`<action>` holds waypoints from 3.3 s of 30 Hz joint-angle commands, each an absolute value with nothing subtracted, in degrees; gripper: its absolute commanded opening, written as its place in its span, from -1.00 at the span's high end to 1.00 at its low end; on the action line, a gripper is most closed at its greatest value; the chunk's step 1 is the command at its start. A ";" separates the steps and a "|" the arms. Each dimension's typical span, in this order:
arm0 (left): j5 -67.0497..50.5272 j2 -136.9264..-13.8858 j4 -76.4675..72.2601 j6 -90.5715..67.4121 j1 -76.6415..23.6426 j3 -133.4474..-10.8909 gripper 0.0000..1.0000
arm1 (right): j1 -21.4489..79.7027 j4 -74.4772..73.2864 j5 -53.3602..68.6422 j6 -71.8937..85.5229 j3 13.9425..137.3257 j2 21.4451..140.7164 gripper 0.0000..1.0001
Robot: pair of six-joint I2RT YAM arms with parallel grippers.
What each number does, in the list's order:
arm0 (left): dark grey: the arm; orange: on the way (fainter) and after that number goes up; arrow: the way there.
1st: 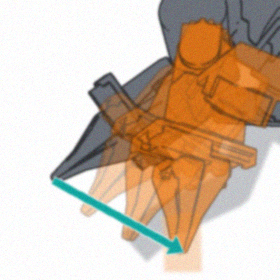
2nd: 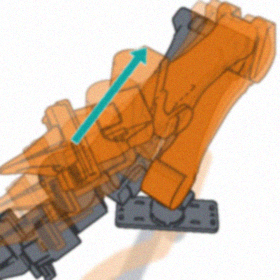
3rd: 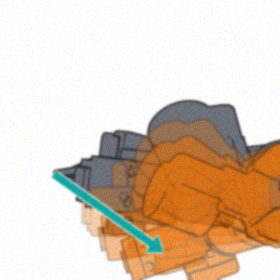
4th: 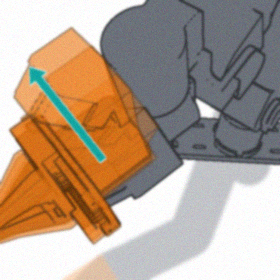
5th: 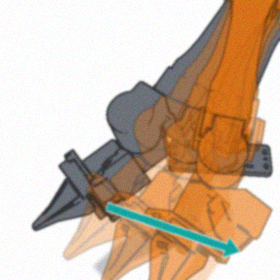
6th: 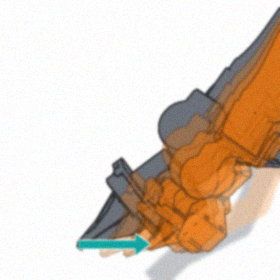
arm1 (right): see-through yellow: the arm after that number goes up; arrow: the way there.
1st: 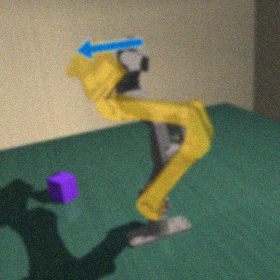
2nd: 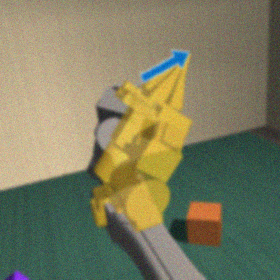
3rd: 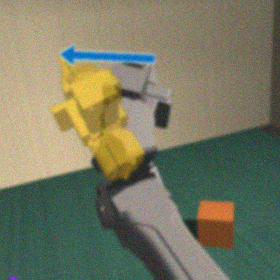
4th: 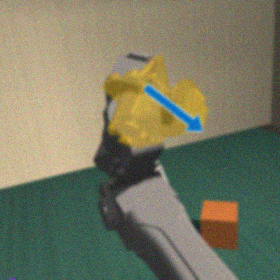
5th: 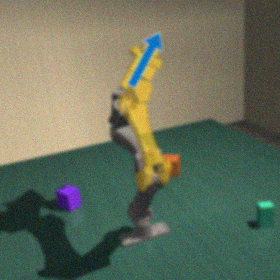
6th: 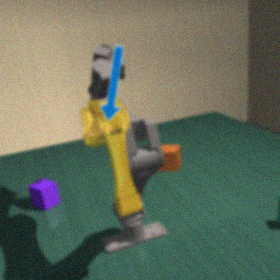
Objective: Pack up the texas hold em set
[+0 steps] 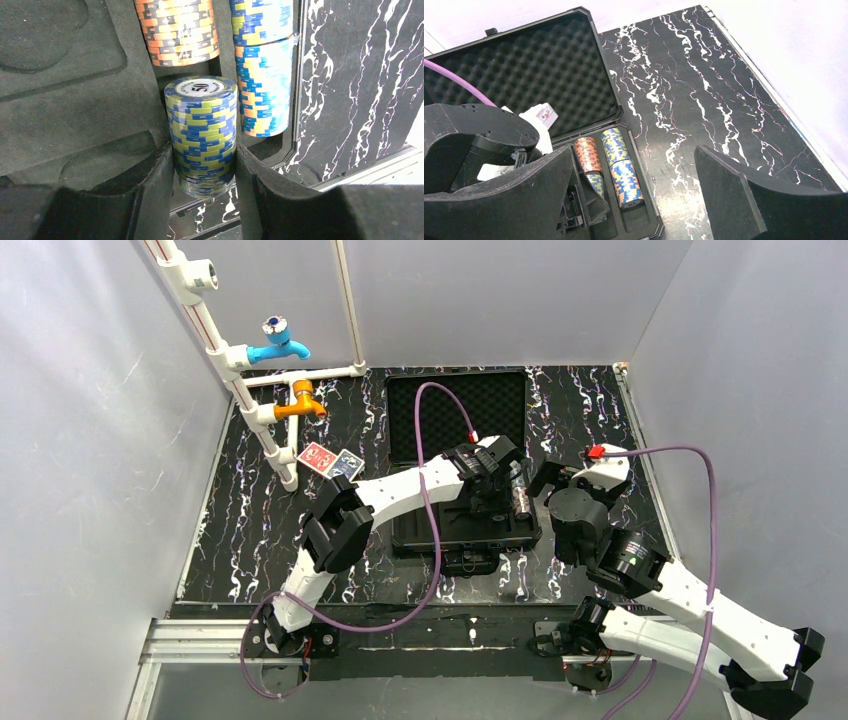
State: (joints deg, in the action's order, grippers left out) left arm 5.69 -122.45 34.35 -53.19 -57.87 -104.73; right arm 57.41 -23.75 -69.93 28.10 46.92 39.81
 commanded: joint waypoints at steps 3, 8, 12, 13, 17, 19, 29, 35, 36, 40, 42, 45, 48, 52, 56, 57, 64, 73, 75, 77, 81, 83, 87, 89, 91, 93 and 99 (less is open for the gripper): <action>9.95 -121.18 34.15 -54.34 -57.92 -107.19 0.81 | 57.66 -22.52 -71.72 28.70 46.67 39.69 -1.00; 10.53 -120.41 34.03 -54.49 -57.92 -106.44 0.08 | 57.66 -23.39 -71.59 29.07 46.58 39.43 -1.00; 11.53 -118.81 33.39 -54.04 -57.99 -104.35 -0.31 | 57.66 -24.52 -71.54 29.18 46.59 39.29 -1.00; 12.00 -118.16 33.22 -53.93 -57.95 -103.82 -0.41 | 57.66 -24.81 -71.54 29.22 46.58 39.29 -1.00; 13.08 -114.96 31.18 -52.67 -57.92 -100.73 -0.64 | 57.66 -26.33 -71.08 29.68 46.73 39.21 -1.00; 13.31 -113.29 30.23 -51.54 -57.92 -99.33 -0.68 | 57.66 -27.11 -70.63 29.89 46.84 39.00 -1.00; 16.03 -104.44 29.57 -47.48 -57.92 -91.10 -0.70 | 57.66 -28.65 -63.36 26.65 46.25 36.13 -1.00; 19.18 -97.65 29.53 -44.95 -57.93 -83.61 -0.68 | 57.66 -29.76 -55.43 25.07 45.26 34.45 -0.89; 19.69 -96.57 29.53 -44.39 -57.92 -82.51 -0.68 | 57.66 -30.03 -53.48 25.05 44.93 34.27 -0.86; 22.14 -91.92 29.89 -43.18 -58.00 -77.84 -0.67 | 57.66 -32.23 -47.66 27.23 44.24 33.96 -0.74; 23.50 -89.58 30.36 -43.15 -57.94 -75.13 -0.67 | 57.66 -33.31 -45.22 29.03 43.85 34.06 -0.68; 24.41 -85.87 30.58 -43.32 -57.93 -70.41 -0.65 | 57.66 -33.81 -41.69 30.98 42.64 34.78 -0.46; 24.64 -81.51 30.57 -43.06 -57.94 -66.12 -0.64 | 57.66 -33.37 -38.00 33.59 41.15 36.25 -0.24; 27.02 -76.36 32.10 -42.48 -57.93 -60.94 -0.64 | 57.66 -30.02 -31.32 34.12 39.30 40.75 -0.04; 29.49 -72.18 34.80 -43.45 -57.92 -57.04 -0.64 | 57.66 -30.25 -29.65 34.74 40.14 48.21 0.29; 29.99 -70.58 35.44 -43.83 -57.93 -56.12 -0.64 | 57.66 -29.38 -29.10 34.26 40.05 49.15 0.43; 33.21 -62.06 38.73 -48.68 -57.92 -49.14 -0.62 | 57.57 -25.94 -29.34 34.24 38.16 53.87 0.69; 33.81 -53.94 41.37 -54.08 -57.92 -41.53 -0.61 | 56.90 -21.59 -31.67 33.56 36.39 58.14 0.71; 33.61 -53.15 41.92 -54.86 -57.93 -40.70 -0.61 | 56.42 -20.49 -31.86 32.92 36.28 59.10 0.71; 33.40 -52.74 42.40 -55.56 -57.92 -40.04 -0.61 | 55.50 -19.40 -31.90 32.15 36.09 60.03 0.71; 32.78 -51.98 42.46 -56.50 -57.94 -38.85 -0.60 | 50.97 -16.29 -29.86 30.15 35.54 62.35 0.72; 32.57 -51.82 42.54 -56.72 -57.93 -38.50 -0.60 | 47.82 -14.89 -26.85 29.09 35.51 63.53 0.73; 32.59 -51.68 42.88 -56.99 -57.94 -38.36 -0.59 | 45.09 -13.28 -24.70 26.42 36.30 64.71 0.74; 32.73 -51.59 42.91 -57.24 -57.96 -38.22 -0.59 | 44.84 -12.87 -24.71 25.07 36.94 65.15 0.72; 32.93 -51.76 42.91 -57.62 -57.92 -38.10 -0.59 | 44.75 -12.79 -24.57 24.27 37.57 65.66 0.70; 33.00 -52.12 42.90 -57.80 -57.92 -38.18 -0.59 | 44.74 -12.48 -24.27 23.62 37.91 65.73 0.68; 33.13 -53.23 42.95 -57.73 -57.93 -38.58 -0.59 | 44.48 -10.47 -25.16 22.85 38.26 65.68 0.65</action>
